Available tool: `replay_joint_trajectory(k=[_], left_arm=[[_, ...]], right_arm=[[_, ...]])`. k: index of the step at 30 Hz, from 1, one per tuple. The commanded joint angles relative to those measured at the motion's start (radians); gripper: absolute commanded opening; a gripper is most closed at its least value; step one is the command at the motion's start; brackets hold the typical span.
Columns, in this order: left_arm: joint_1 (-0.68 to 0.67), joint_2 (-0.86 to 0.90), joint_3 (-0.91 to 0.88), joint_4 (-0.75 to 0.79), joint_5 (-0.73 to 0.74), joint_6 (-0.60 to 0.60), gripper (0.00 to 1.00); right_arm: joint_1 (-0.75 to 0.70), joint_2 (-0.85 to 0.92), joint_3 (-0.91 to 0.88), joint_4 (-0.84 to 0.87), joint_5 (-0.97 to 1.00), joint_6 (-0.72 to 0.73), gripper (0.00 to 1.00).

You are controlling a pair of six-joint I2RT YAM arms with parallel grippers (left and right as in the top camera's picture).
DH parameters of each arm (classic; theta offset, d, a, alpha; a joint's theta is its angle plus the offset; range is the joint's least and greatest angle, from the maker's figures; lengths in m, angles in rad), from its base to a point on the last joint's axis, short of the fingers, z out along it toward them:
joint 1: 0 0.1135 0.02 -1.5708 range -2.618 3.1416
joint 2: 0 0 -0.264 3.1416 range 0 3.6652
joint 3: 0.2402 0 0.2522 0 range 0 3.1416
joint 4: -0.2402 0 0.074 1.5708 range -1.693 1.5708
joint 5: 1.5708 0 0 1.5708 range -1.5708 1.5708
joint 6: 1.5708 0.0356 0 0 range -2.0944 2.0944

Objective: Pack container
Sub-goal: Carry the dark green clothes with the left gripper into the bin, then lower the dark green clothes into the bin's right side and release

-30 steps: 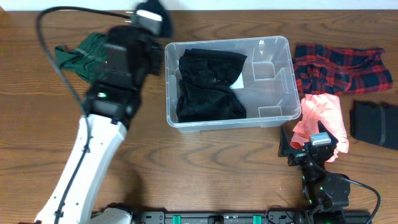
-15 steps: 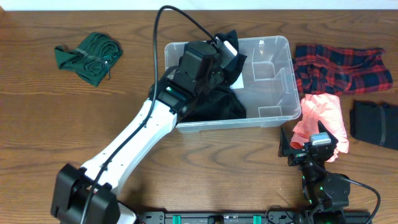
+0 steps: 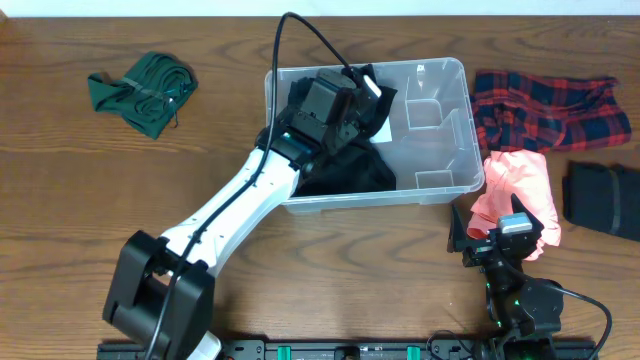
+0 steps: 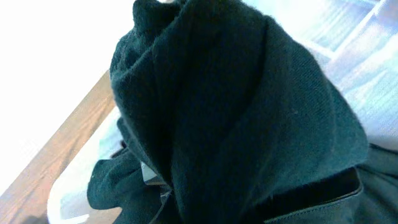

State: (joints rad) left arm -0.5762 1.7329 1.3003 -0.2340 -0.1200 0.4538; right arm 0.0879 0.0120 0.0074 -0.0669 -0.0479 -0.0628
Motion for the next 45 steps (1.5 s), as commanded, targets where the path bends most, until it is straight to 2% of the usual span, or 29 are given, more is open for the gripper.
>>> replay_joint_trajectory(k=[1,7,13,17,20,23,32,36,45], left_arm=[[-0.001,0.008,0.01,0.016,-0.019,0.013,0.06],[-0.043,-0.003,0.01,0.066,-0.019,0.029,0.06],[-0.143,-0.005,0.01,0.084,-0.019,0.23,0.06],[-0.206,-0.005,0.01,0.087,-0.016,0.324,0.06],[-0.233,-0.005,0.01,0.087,0.069,0.362,0.06],[-0.232,-0.005,0.01,0.087,0.21,0.362,0.06],[-0.229,-0.005,0.01,0.099,0.427,0.361,0.06],[-0.213,-0.005,0.01,0.149,0.425,0.325,0.06],[-0.144,-0.005,0.01,0.353,0.427,0.109,0.06]], right_arm=[[-0.009,-0.005,-0.002,-0.004,0.006,-0.006,0.99],[-0.009,-0.005,-0.002,-0.004,0.006,-0.006,0.99],[-0.009,-0.005,-0.002,-0.004,0.006,-0.006,0.99],[-0.009,-0.005,-0.002,-0.004,0.006,-0.006,0.99],[-0.009,-0.005,-0.002,-0.004,0.006,-0.006,0.99],[-0.009,-0.005,-0.002,-0.004,0.006,-0.006,0.99],[-0.009,-0.005,-0.002,-0.004,0.006,-0.006,0.99],[-0.009,-0.005,-0.002,-0.004,0.006,-0.006,0.99],[-0.009,-0.005,-0.002,-0.004,0.006,-0.006,0.99]])
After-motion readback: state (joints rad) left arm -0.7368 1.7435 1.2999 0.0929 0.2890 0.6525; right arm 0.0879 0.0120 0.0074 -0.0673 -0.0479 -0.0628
